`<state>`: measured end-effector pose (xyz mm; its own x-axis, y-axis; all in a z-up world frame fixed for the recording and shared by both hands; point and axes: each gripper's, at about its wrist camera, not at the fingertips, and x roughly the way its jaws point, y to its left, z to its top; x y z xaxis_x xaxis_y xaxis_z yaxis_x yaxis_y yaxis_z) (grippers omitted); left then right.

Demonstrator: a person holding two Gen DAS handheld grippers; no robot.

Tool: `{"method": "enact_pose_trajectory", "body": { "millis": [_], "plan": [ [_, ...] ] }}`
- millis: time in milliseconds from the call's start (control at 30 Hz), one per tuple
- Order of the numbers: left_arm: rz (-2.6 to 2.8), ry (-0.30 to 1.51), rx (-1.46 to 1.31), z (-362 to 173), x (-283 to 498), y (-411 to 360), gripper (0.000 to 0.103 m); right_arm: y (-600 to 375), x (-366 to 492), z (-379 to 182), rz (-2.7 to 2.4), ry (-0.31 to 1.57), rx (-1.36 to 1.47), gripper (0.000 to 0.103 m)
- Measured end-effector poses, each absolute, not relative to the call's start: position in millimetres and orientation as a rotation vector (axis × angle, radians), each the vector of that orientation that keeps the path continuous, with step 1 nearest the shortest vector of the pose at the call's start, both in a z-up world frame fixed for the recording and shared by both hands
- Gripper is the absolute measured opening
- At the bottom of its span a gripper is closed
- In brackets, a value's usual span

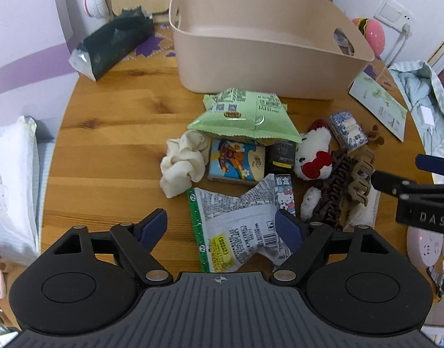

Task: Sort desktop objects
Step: 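Reach the left tool toward the white-grey snack bag while the right tool reaches the beige claw clip, then close the left tool on the snack bag while the right tool grips the beige claw clip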

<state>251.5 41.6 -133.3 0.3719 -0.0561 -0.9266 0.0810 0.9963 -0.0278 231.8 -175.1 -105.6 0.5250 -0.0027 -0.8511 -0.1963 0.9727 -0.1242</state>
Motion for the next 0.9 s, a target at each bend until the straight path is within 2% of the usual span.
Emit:
{"method": "enact_pose_trajectory", "body": {
  "millis": [267,800,867,900],
  "plan": [
    [-0.051,1.242,0.008,-159,262,33,0.08,-191,256,-135,0.136,1.07,-0.201,0.075],
    [-0.023,1.294,0.027,-190,275,14,0.08,-200,275,-168,0.13,1.182,-0.168,0.075],
    [-0.016,1.278,0.027,-192,275,13,0.08,-203,276,-168,0.13,1.182,-0.172,0.072],
    [-0.015,1.269,0.027,-193,274,13,0.08,-205,277,-169,0.134,1.184,-0.169,0.068]
  ]
}}
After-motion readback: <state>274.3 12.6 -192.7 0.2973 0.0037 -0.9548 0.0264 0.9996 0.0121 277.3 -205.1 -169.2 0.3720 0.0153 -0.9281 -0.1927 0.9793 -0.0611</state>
